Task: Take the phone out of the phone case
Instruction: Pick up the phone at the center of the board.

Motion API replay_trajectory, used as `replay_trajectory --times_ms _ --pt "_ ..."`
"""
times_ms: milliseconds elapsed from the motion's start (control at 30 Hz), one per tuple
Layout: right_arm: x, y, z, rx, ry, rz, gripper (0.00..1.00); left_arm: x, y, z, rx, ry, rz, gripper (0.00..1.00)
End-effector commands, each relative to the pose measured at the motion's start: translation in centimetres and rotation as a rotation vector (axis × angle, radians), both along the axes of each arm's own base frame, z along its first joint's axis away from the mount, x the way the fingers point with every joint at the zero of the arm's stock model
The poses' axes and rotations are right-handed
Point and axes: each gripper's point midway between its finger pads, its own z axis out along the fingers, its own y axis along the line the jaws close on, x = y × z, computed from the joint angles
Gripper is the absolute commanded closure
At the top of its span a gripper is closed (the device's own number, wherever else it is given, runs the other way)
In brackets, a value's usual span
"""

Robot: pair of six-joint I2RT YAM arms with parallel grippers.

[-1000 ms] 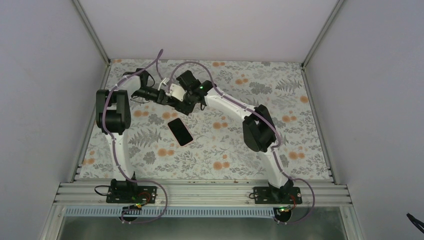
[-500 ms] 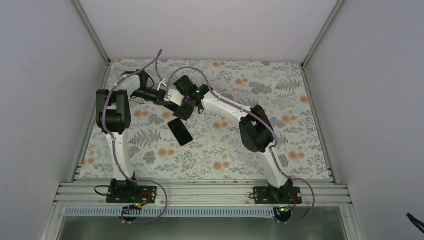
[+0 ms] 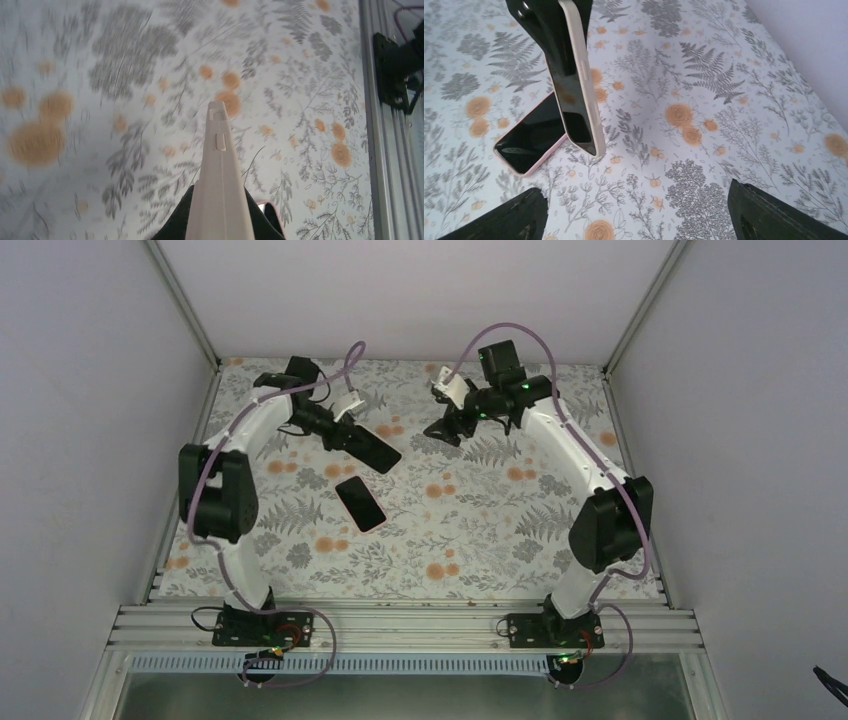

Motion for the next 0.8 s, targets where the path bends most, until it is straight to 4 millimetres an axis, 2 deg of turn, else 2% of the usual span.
replay_trajectory --times_ms 0,167,367,767 --pt "-4.2 0.7 -2.6 0.047 0.091 0.209 0.12 -2.1 -2.5 6.4 -0.077 -0.308 -0.159 0.98" --pt "-4.3 0.5 -5.5 0.017 0.129 0.200 0.24 -3.9 -4.5 7.3 -0.108 -0.306 -0.249 0.98" --pt "-4.0 0.5 -5.5 0.034 0.111 0.182 0.30 -5.3 -5.7 6.8 -0.117 -0.272 -0.289 0.98" --pt "-3.4 0.2 -7.4 -0.003 0.141 0.151 0.35 -5.3 -6.0 8.4 -0.141 -0.298 -0.277 0.98"
